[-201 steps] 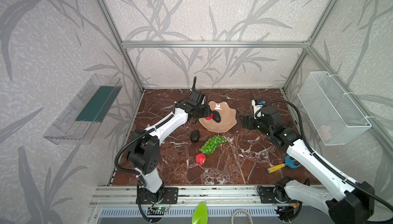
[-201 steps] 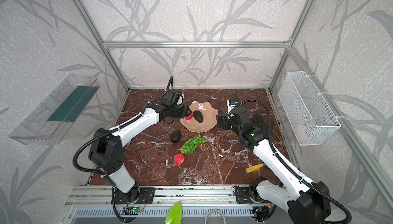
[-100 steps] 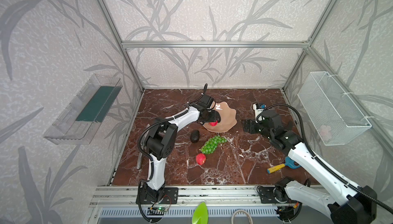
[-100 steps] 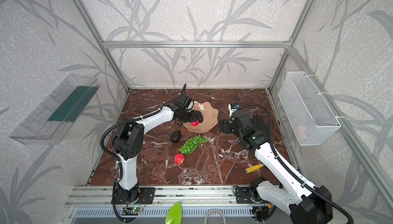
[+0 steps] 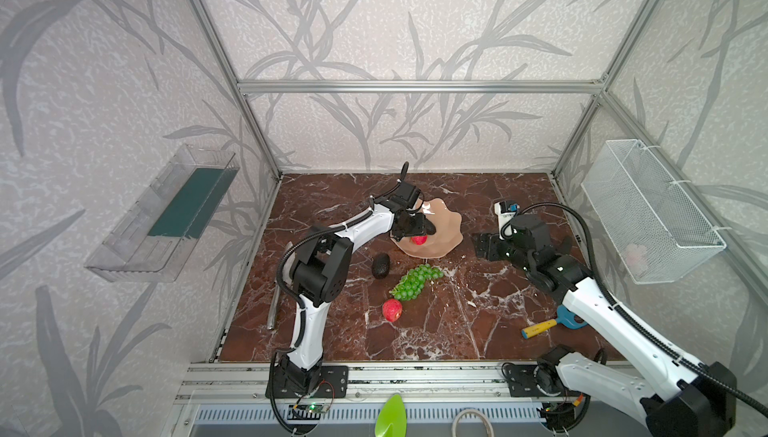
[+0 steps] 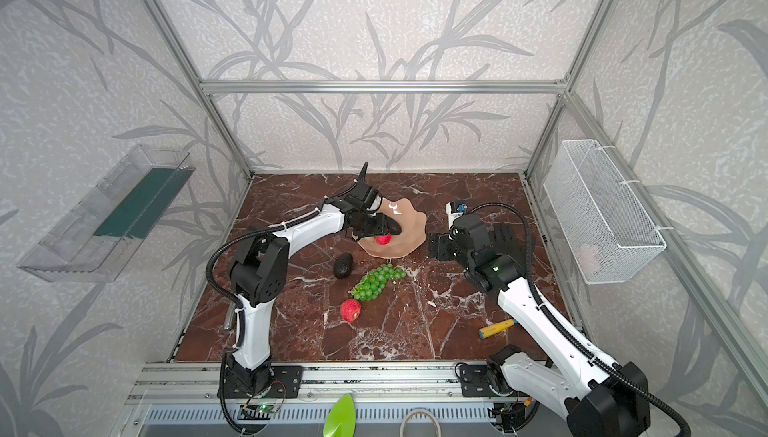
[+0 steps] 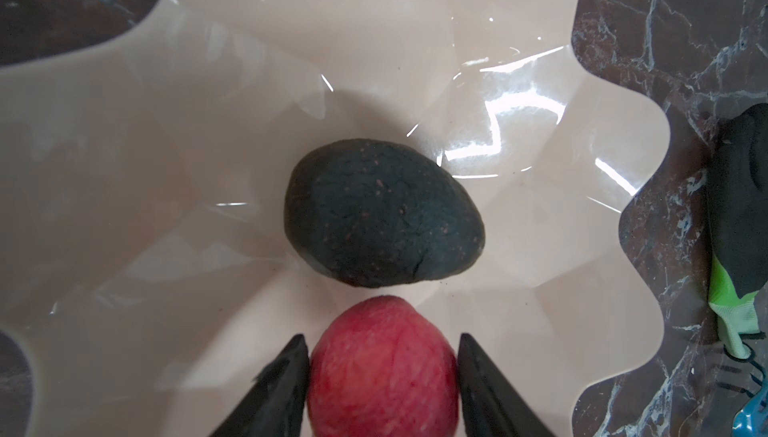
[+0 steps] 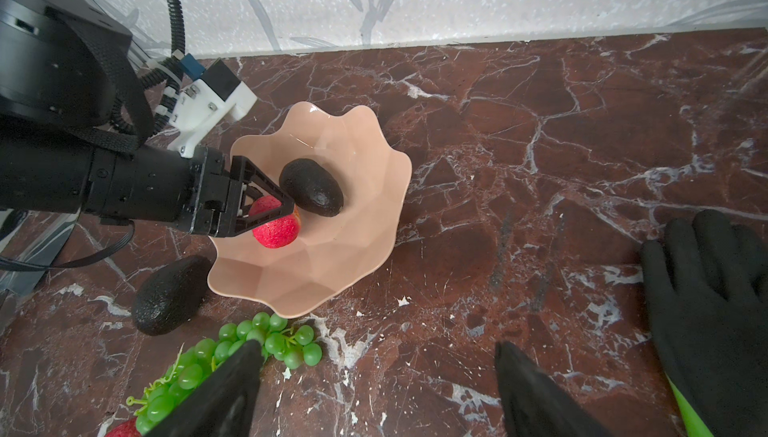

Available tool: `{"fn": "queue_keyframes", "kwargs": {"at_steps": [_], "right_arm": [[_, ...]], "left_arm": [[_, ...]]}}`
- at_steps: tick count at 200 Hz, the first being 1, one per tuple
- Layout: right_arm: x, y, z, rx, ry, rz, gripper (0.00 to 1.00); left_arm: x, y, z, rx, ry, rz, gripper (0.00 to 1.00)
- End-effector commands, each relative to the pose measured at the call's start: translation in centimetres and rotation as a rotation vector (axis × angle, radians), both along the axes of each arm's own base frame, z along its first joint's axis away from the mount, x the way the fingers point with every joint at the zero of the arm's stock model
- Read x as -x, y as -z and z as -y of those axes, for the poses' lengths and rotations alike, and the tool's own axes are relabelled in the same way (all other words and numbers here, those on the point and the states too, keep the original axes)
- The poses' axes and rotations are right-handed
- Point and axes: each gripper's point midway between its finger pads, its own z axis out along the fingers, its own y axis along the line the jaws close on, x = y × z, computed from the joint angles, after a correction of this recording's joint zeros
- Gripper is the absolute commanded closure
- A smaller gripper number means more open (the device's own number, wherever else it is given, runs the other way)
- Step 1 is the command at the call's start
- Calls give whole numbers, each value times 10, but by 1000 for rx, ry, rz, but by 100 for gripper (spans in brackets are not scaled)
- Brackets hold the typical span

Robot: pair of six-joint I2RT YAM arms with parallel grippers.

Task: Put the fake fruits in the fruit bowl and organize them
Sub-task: 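Lower the red apple into the bowl and open the left gripper, then place the second avocado in the bowl with the right gripper while the left retracts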

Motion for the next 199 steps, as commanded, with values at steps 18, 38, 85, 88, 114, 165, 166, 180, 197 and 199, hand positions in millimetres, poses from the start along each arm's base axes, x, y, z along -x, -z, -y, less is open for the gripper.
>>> {"fn": "queue_keyframes", "kwargs": {"at_steps": [18,38,85,88,114,165,166,180,197,199], "right_arm": [[-3,4,-2,2,-3,-14,13],[-4,5,-6,-8,-14,-26,13],[3,5,-59,-10,-111,-47,15],[4,6,-66,-5,-126,-52,15],[19,16,-133,47,-245,-81,15],[36,44,-239,83,-413,-177,16],[36,45,-240,85,-414,-177,16],[34,63,-258,135,-417,-197,16],[28,84,-271,157,-415,-239,16],[27,87,-272,160,-412,-245,16]], "left_arm": [[-1,-18,2,17,-1,32,33],[-2,-33,0,28,-7,62,32],[-12,-130,-73,83,-196,351,28],[-11,-136,-82,83,-219,376,28],[12,-169,-170,59,-450,570,17],[89,-165,-290,10,-803,678,3],[90,-165,-292,8,-807,680,3],[103,-161,-305,-20,-842,682,2],[113,-159,-315,-36,-867,677,1],[114,-159,-316,-37,-868,675,1]]}}
